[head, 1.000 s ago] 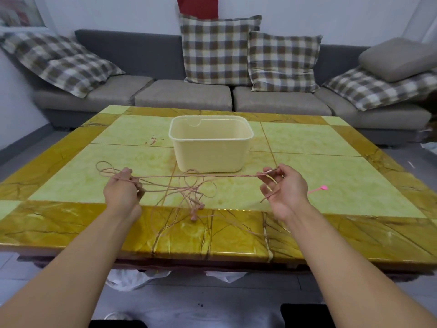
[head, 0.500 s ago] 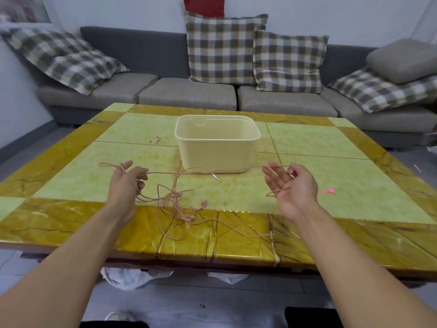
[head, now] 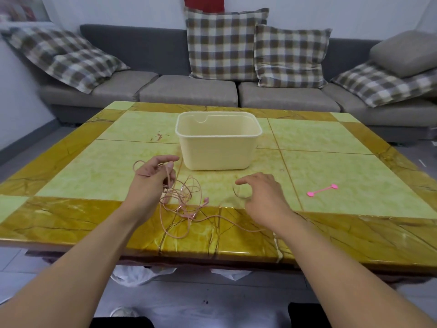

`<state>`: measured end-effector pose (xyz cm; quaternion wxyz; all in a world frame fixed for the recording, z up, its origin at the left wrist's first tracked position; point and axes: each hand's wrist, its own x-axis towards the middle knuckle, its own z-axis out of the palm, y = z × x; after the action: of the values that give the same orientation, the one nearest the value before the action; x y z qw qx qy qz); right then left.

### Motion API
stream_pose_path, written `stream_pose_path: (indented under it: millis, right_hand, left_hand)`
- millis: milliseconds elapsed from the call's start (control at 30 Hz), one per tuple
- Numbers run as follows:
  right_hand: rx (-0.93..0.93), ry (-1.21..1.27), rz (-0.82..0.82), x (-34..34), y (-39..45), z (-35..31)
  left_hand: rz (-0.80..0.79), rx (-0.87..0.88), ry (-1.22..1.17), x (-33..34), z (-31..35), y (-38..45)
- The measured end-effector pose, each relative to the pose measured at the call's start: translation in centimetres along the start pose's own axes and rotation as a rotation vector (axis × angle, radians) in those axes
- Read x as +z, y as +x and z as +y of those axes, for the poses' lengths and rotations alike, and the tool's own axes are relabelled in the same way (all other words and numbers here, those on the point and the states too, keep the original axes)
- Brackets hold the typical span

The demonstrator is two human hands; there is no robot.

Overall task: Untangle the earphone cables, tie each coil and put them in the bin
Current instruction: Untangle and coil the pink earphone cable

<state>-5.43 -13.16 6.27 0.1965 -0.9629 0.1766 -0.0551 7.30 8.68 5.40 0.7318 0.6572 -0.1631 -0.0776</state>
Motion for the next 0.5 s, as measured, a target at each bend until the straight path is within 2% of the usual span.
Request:
stream_pose_path:
  millis: [100, 267, 433, 500]
  right_hand:
    - [0.003, 0.377, -0.09, 0.7, 0.0, -2.5]
    - [0.106, 0.35, -0.221, 3.9, 1.3, -3.5]
    - [0.179, 0.408, -0.148, 5.9, 3.2, -3.9]
    - [0.188, 0.358, -0.135, 6.2, 3.9, -4.0]
  left_hand:
    - [-0.046, 0.022, -0.029, 1.2, 0.3, -0.4]
    - [-0.146, -0.023, -0.043, 2.2, -0.2, -0.9]
    - [-0.299, -0.111, -0.082, 2.2, -0.4, -1.3]
    - [-0.351, -0.153, -0.07, 2.0, -0.3, -1.6]
